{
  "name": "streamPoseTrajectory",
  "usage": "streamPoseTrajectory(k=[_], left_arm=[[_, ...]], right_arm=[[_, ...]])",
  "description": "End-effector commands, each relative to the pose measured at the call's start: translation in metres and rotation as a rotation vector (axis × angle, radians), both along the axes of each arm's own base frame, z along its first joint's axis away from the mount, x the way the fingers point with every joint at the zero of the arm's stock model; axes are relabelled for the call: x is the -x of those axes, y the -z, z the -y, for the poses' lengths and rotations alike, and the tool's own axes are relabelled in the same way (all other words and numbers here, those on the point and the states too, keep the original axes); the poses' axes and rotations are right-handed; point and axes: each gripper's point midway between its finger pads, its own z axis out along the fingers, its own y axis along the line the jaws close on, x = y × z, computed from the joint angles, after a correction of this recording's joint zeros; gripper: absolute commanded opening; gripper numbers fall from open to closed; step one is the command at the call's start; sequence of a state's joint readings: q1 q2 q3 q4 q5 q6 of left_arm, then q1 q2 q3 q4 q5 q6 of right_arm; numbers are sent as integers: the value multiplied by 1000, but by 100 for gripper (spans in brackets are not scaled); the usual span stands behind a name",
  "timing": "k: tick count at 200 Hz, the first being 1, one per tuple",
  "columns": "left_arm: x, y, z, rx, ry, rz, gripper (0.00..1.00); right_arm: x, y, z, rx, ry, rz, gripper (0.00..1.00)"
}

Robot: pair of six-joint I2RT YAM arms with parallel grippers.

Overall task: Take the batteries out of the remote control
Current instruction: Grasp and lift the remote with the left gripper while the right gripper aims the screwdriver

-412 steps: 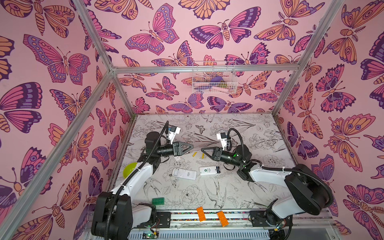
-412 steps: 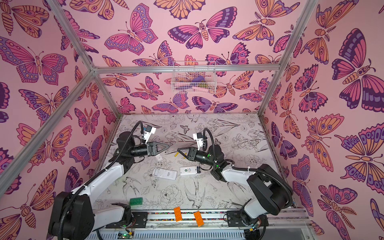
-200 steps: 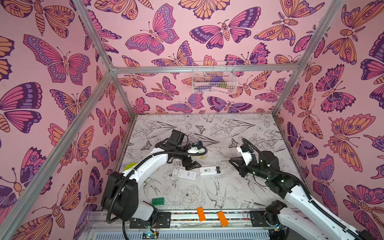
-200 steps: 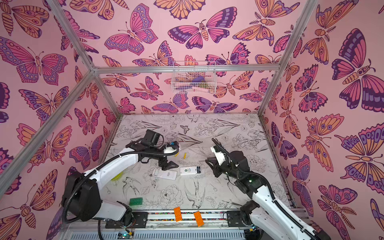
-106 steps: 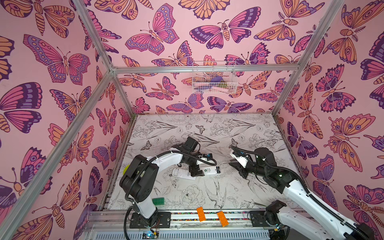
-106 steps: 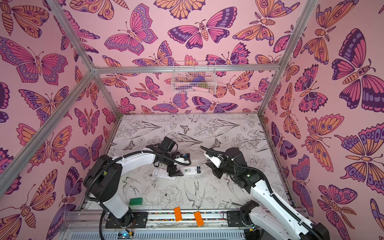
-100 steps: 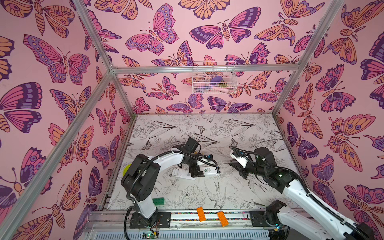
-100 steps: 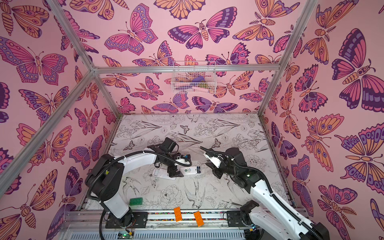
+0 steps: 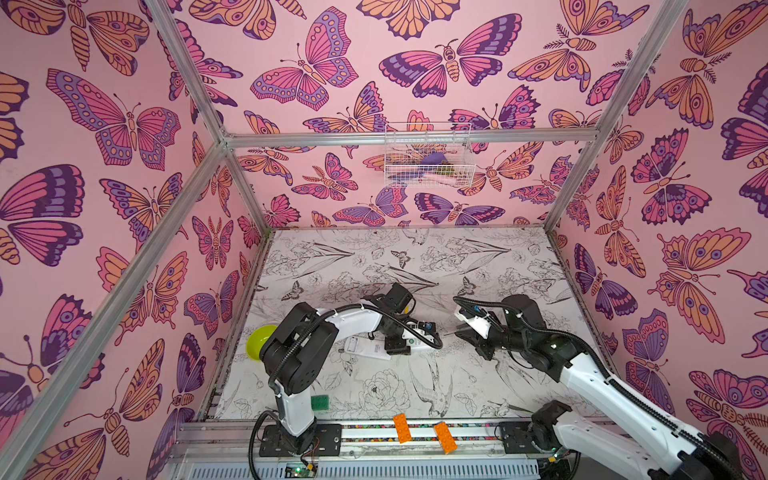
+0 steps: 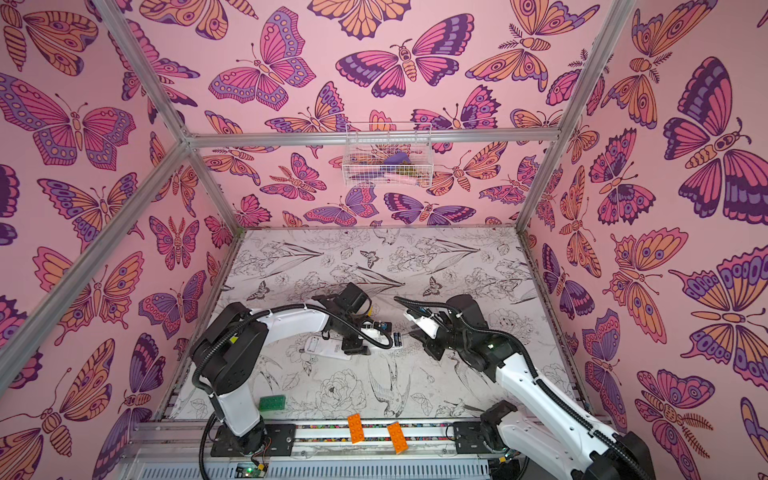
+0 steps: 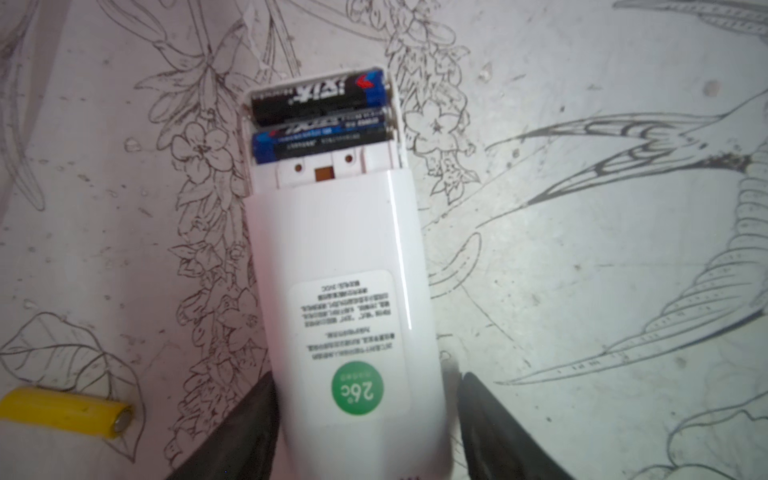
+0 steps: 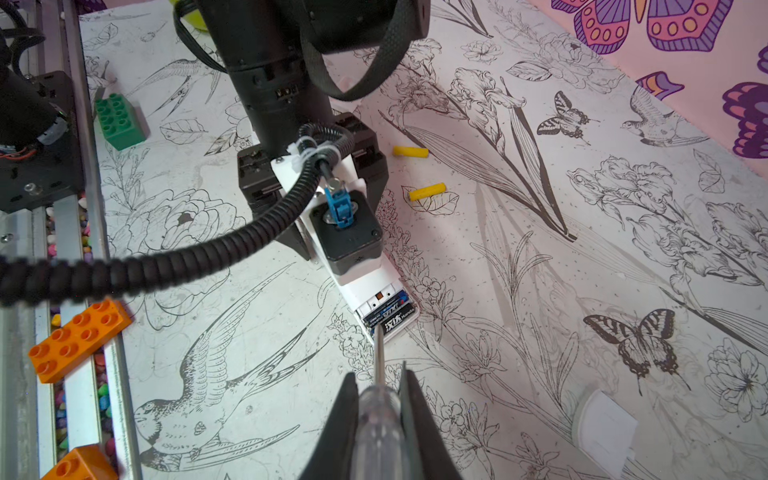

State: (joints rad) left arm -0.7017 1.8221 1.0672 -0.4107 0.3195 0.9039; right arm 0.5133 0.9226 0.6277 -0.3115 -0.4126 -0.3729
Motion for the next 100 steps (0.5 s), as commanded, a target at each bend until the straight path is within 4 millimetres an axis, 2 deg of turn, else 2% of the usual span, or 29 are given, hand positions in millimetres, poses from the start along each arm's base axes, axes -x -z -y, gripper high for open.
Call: streamPoseTrajectory(k=[1, 36, 66, 100], left_arm=[[2, 10, -8, -46, 16, 10, 60], [14, 10, -22, -65, 34, 14, 45], [22, 12, -32, -82, 33, 17, 43], [24, 13, -36, -92, 34, 16, 44]], right_arm=[[7, 4, -4, 10, -50, -4, 0], [8, 11, -5, 23, -53, -34, 0], [12, 22, -8, 34, -82, -83, 0], [28, 33, -24, 60, -202, -73, 0]])
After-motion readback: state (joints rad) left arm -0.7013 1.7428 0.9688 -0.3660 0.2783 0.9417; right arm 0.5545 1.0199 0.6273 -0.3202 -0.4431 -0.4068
